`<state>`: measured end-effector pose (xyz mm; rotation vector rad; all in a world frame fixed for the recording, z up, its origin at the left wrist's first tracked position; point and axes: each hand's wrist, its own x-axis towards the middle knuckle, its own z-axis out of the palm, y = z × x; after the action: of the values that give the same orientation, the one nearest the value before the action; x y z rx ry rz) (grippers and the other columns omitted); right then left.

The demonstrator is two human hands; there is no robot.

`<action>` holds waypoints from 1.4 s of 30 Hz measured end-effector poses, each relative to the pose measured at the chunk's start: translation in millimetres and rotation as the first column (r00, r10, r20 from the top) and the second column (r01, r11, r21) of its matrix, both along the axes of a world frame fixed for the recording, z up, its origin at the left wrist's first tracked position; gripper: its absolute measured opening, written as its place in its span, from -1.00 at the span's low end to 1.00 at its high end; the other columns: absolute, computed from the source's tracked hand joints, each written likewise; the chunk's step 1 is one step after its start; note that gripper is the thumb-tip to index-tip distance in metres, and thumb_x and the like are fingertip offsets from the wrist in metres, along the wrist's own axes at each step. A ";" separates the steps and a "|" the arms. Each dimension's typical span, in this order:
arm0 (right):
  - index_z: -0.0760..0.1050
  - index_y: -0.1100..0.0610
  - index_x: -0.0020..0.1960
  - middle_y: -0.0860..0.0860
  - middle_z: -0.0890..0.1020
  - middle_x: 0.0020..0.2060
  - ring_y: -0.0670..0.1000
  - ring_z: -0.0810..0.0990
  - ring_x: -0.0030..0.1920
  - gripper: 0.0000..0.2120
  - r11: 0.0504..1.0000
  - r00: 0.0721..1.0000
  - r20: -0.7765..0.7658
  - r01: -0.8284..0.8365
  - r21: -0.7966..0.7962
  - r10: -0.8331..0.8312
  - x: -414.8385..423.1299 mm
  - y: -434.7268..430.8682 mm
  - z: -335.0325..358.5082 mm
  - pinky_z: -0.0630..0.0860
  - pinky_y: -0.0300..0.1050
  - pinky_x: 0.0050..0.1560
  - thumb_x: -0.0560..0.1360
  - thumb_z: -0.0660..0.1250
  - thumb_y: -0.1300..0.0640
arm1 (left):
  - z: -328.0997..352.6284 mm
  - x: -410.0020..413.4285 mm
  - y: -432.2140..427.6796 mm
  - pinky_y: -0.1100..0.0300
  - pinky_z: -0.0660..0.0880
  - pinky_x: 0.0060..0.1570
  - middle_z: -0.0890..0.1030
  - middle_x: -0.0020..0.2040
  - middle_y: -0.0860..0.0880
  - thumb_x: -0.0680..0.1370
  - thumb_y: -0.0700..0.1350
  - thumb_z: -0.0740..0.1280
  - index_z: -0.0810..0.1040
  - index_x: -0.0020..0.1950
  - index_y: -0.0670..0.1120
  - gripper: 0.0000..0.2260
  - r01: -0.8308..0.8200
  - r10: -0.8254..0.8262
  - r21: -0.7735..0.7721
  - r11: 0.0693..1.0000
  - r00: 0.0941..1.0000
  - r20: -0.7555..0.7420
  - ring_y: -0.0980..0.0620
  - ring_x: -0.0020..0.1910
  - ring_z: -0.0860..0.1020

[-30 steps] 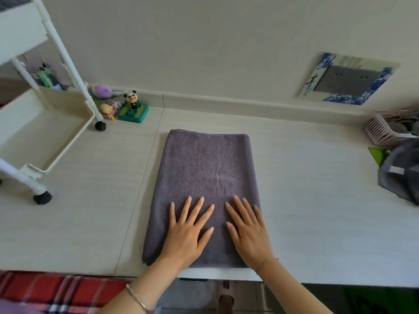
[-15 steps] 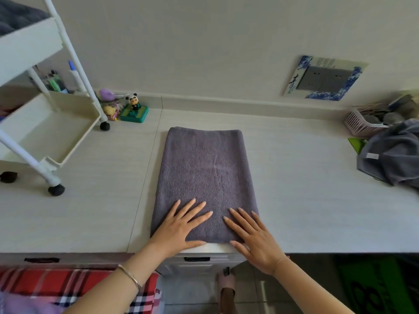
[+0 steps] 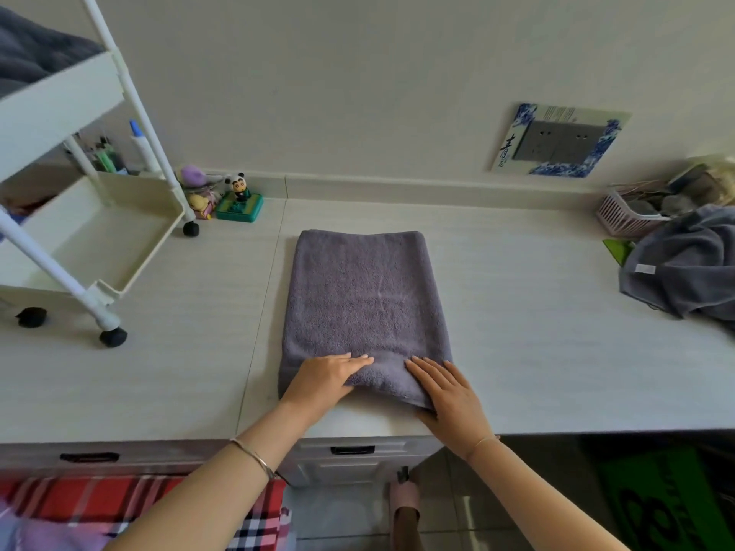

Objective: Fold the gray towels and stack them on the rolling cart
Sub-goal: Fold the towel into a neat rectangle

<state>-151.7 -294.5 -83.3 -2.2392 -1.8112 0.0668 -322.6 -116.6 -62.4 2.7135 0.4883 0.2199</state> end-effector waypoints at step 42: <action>0.45 0.12 -0.05 0.01 0.61 -0.15 0.01 0.57 -0.11 -0.87 0.795 0.437 -0.813 0.605 -0.052 -0.386 55.6 47.5 37.0 0.47 -0.10 -0.13 0.55 0.29 0.05 | 12.8 7.5 63.6 0.26 0.29 -0.37 0.50 -0.28 0.01 0.57 -0.04 0.29 0.40 -0.08 -0.10 -0.84 -0.543 0.671 -0.581 0.606 0.741 0.008 0.04 -0.33 0.46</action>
<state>-96.1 -247.1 -46.3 -1.9560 -0.5852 0.5918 -315.0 -53.1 -49.6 1.8346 1.2072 0.4810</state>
